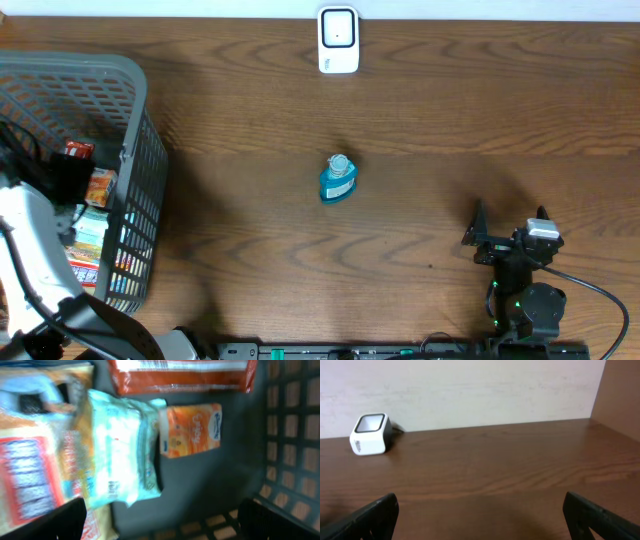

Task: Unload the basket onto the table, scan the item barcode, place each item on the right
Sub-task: 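Reach the left gripper into the basket and grasp the orange box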

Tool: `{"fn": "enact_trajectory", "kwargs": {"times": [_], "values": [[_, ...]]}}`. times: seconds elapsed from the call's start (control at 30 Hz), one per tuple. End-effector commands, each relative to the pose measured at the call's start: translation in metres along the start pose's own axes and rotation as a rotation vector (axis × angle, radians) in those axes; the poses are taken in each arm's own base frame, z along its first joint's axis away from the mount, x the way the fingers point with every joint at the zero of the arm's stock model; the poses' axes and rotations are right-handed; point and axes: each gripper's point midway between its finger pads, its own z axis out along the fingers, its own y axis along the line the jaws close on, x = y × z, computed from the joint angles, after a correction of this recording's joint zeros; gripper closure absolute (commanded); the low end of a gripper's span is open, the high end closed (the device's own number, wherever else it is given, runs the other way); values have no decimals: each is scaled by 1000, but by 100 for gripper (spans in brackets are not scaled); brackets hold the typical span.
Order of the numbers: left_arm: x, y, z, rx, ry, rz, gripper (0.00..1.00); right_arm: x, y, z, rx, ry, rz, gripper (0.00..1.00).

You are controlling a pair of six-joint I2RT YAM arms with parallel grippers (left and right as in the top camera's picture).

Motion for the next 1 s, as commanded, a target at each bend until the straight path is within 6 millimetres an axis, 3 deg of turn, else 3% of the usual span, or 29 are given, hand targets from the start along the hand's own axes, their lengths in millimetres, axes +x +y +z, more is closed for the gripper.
{"fn": "enact_trajectory", "kwargs": {"times": [0.0, 0.33, 0.57, 0.73, 0.97], "values": [[15, -1, 24, 57, 41, -7, 4, 1, 0, 0, 4, 2, -13, 1], [1, -15, 54, 122, -10, -1, 4, 1, 0, 0, 4, 2, -13, 1], [1, -13, 83, 91, 23, -4, 5, 1, 0, 0, 3, 2, -13, 1], [-2, -15, 91, 95, 17, -4, 23, 1, 0, 0, 3, 2, -13, 1], [-5, -18, 91, 109, 2, 6, 32, 1, 0, 0, 4, 2, -13, 1]]}}
